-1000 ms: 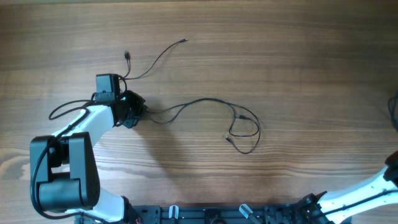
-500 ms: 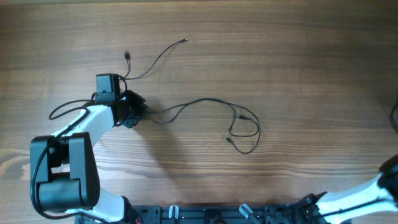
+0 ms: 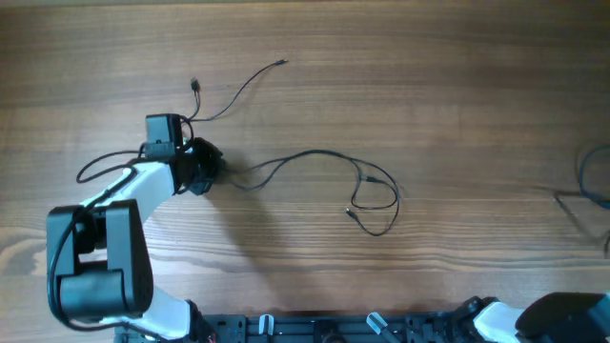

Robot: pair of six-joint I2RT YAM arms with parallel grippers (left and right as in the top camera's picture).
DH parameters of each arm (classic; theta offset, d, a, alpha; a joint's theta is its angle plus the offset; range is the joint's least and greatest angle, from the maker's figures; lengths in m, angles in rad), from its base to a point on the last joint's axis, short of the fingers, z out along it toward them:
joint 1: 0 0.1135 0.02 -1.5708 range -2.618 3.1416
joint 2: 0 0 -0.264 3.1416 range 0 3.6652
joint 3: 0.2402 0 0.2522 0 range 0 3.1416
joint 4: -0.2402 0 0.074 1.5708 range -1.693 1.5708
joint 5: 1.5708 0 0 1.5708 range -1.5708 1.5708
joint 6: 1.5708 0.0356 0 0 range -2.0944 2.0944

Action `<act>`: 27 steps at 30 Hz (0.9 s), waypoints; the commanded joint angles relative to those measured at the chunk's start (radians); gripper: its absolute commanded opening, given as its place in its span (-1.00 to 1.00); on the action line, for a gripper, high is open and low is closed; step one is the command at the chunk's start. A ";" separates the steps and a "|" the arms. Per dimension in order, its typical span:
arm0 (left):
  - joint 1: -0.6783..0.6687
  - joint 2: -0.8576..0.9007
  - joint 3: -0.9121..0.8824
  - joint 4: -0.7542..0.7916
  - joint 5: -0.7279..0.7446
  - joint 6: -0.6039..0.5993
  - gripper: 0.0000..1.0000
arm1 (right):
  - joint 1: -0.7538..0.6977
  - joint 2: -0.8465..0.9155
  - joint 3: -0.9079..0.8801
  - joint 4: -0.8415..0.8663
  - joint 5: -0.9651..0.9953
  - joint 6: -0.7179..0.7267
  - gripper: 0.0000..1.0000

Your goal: Untangle cables

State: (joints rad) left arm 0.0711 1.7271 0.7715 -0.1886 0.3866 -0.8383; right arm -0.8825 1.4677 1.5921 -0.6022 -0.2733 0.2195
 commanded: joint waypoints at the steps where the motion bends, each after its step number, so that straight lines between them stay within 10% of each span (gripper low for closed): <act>1: -0.033 0.047 -0.032 0.117 0.263 0.106 -0.92 | 0.137 -0.025 0.000 -0.124 -0.413 0.014 0.99; 6: -0.152 0.047 -0.032 0.237 0.293 0.105 -0.90 | 0.442 -0.018 -0.070 -0.297 -0.423 -0.152 0.99; 12: -0.215 0.041 -0.032 0.253 0.301 0.101 -0.24 | 0.814 0.019 -0.343 -0.190 -0.401 -0.175 0.99; 17: -0.158 -0.076 -0.032 0.245 0.319 0.102 0.13 | 1.089 0.043 -0.551 0.023 -0.402 -0.234 1.00; 27: -0.153 -0.159 -0.032 0.234 0.303 0.062 0.17 | 1.499 0.232 -0.723 0.561 -0.074 -0.612 0.78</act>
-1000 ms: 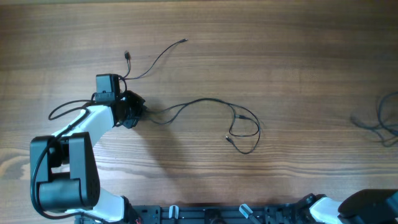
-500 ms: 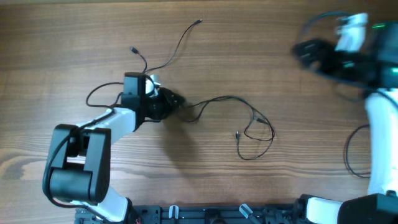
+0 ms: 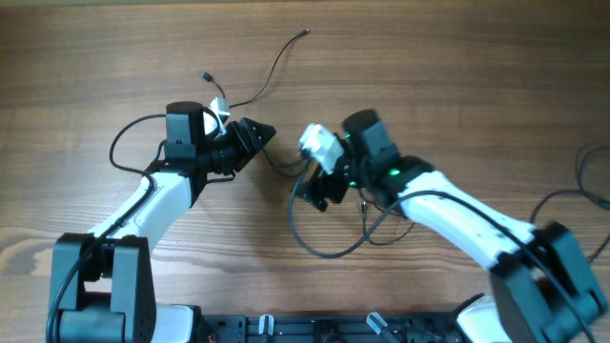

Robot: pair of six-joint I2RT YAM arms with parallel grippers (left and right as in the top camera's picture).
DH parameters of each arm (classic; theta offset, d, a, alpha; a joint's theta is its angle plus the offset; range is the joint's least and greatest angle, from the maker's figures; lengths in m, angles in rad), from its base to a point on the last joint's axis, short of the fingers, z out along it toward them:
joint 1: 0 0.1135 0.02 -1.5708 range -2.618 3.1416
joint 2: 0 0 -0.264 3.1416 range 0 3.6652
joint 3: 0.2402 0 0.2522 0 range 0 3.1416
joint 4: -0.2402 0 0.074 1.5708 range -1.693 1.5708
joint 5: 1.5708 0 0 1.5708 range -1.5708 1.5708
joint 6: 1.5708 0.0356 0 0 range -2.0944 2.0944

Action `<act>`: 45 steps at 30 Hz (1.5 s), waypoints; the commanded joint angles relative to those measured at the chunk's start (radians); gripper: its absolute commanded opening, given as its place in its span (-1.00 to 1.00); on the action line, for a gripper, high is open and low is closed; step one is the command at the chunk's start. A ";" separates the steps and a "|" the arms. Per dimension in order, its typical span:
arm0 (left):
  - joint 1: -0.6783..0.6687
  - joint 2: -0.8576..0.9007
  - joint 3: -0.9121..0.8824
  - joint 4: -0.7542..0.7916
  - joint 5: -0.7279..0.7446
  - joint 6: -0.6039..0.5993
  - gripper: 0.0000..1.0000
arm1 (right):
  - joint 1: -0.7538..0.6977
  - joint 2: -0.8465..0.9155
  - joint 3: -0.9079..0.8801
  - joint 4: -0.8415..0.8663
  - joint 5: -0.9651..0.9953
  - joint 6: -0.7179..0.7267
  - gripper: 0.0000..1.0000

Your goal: Untangle cables

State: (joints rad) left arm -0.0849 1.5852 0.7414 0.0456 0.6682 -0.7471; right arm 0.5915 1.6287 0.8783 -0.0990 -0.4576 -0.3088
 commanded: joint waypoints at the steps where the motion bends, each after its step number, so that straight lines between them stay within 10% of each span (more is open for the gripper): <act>1: 0.003 -0.017 -0.002 0.000 0.043 -0.041 0.16 | 0.028 0.097 -0.009 0.097 0.109 -0.081 0.74; 11: 0.002 -0.146 -0.002 0.003 0.188 -0.170 0.15 | 0.028 0.148 -0.009 0.167 0.054 -0.084 0.36; 12: 0.002 -0.155 -0.002 0.004 0.188 -0.179 0.15 | 0.028 0.148 -0.009 0.172 0.055 -0.084 -0.01; 13: 0.002 -0.163 -0.002 0.004 0.187 -0.177 0.19 | 0.026 0.147 -0.008 0.179 0.058 -0.076 -0.91; 26: -0.048 -0.160 -0.002 -0.106 -0.189 -0.174 0.69 | -0.237 -0.517 0.008 0.280 0.075 0.243 -0.91; 34: -0.254 -0.127 -0.002 0.018 -0.233 -0.175 1.00 | -0.240 -0.553 0.008 0.346 -0.013 0.364 -0.91; 45: -0.444 0.283 0.013 0.813 -0.327 -0.929 1.00 | -0.237 -0.553 0.008 0.307 -0.190 0.395 -0.92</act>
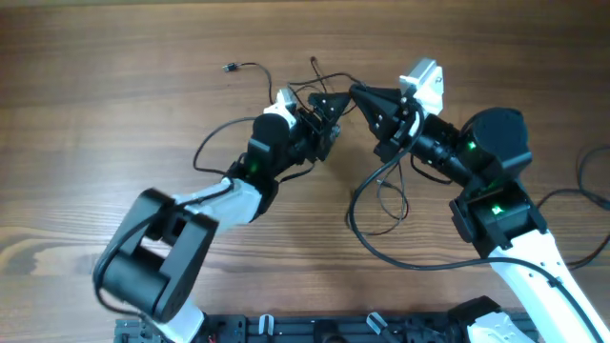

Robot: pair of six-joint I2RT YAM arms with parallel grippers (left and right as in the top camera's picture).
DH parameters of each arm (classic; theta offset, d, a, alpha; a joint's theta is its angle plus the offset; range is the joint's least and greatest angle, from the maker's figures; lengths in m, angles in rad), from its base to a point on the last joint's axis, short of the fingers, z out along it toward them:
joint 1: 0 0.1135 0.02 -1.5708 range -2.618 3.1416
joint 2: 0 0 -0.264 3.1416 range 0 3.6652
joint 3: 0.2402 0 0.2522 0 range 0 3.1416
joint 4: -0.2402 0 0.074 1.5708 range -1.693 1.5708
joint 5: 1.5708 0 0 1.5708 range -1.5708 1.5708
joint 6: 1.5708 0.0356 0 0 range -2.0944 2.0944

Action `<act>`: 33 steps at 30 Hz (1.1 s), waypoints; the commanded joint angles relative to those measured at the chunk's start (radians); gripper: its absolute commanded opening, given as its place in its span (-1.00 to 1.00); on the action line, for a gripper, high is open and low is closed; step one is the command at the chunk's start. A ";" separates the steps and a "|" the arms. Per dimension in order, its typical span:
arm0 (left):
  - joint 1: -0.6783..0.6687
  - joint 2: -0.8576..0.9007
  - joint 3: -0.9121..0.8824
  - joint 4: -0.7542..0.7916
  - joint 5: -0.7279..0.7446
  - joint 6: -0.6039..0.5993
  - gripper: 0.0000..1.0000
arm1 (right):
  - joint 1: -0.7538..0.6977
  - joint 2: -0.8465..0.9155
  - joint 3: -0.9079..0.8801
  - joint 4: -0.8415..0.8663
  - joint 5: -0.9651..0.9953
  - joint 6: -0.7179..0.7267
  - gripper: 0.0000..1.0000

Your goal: Untangle cables

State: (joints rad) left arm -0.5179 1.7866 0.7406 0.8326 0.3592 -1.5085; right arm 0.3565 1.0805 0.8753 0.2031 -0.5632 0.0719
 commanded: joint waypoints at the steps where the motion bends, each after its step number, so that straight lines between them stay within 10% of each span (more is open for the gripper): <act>1: -0.019 0.115 0.028 0.035 -0.035 -0.198 1.00 | -0.002 -0.005 0.011 -0.007 -0.116 0.014 -0.91; 8: -0.121 0.160 0.140 0.084 -0.127 -0.200 0.62 | 0.038 -0.005 0.011 -0.052 -0.120 0.017 -0.91; 14: -0.182 0.161 0.146 0.064 -0.200 -0.126 -0.88 | 0.089 -0.005 0.011 -0.087 -0.119 0.016 -0.91; 18: -0.138 0.160 0.146 -0.067 -0.041 0.142 -0.92 | 0.075 -0.021 0.011 -0.093 0.071 0.002 -0.91; 26: 0.123 0.152 0.146 -0.811 0.193 0.580 -0.92 | -0.237 -0.040 0.141 -0.093 0.451 -0.072 -0.92; 33: 0.300 0.151 0.146 -1.089 0.171 0.748 -0.92 | -0.584 0.231 0.707 -0.308 0.448 -0.183 -0.92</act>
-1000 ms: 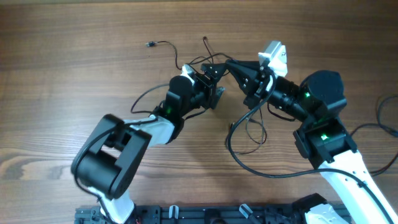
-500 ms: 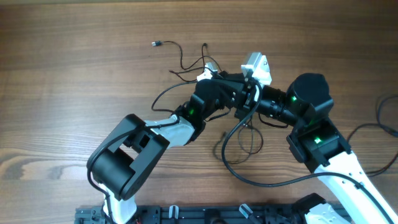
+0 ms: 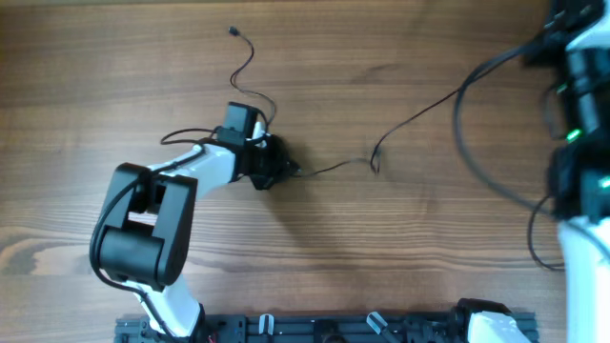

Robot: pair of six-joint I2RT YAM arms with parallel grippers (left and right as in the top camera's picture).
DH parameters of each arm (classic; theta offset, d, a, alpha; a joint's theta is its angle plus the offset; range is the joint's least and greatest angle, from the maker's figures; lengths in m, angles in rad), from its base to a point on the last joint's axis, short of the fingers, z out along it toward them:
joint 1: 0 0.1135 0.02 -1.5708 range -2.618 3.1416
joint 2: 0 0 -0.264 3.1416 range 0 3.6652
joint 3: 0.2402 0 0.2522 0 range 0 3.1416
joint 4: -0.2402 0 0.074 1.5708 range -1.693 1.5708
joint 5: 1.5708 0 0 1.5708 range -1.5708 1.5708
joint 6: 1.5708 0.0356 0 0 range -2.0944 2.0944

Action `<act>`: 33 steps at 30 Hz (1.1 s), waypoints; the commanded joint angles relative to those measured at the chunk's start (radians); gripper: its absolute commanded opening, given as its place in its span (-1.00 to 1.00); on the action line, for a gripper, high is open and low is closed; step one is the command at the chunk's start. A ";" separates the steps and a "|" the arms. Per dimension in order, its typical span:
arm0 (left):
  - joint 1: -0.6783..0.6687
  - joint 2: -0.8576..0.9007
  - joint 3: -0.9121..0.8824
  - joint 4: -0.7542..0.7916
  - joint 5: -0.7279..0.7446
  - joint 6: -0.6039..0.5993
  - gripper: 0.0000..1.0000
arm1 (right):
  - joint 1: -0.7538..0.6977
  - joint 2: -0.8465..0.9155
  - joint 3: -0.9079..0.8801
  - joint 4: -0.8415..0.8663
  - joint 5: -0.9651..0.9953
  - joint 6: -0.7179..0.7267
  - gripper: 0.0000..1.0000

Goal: Untangle cables
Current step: 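Pull the right gripper far rightward, stretching the cable from the left gripper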

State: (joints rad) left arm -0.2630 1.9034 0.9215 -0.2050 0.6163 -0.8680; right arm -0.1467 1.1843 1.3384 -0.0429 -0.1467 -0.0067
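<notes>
Two thin black cables lie on the wooden table (image 3: 381, 257). One short cable (image 3: 250, 71) runs from a plug at the far left-middle down in curls to my left gripper (image 3: 276, 171). That gripper is low on the table and shut on the cables where they meet. A second cable (image 3: 419, 116) leaves it to the right, kinks at mid-table, then rises in a fairly straight line to my right gripper (image 3: 551, 27) in the far right corner. The right gripper is partly cut off by the frame edge and looks shut on this cable's end.
A thicker dark cable loop (image 3: 481, 162) of the right arm hangs over the right side of the table. The right arm's body (image 3: 581, 191) fills the right edge. A black mounting rail (image 3: 324, 329) runs along the front edge.
The two grippers were close together over mid-table with loops hanging between them. Now the right one is at the far right corner, the left one lower left on the table, and the cable runs stretched between them.
At first my left gripper alone was on the tangle at the left, the cable looping loosely to the right. Then the right gripper was at the loops beside it. Then both held the bundle raised at mid-table. Now they are far apart and the loops are drawn out.
</notes>
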 commanded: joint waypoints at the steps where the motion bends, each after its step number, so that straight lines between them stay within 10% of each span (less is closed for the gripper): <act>1: 0.053 0.034 -0.035 -0.055 -0.094 0.109 -0.92 | -0.108 0.190 0.348 -0.114 0.035 -0.136 -0.92; 7: 0.054 0.034 -0.035 -0.092 -0.147 0.097 -0.92 | -0.202 0.513 0.760 -0.132 0.228 -0.287 -0.92; 19: 0.054 0.034 -0.035 -0.131 -0.206 -0.061 -0.92 | -0.361 0.978 0.760 0.000 0.259 -0.384 -0.92; 33: 0.051 0.034 -0.035 -0.101 -0.202 -0.117 -0.92 | -0.399 1.298 0.758 -0.314 -0.060 -0.164 -0.78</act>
State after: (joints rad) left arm -0.2195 1.8866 0.9302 -0.2958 0.5968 -0.9565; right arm -0.5549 2.4691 2.0872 -0.3603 -0.1055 -0.2417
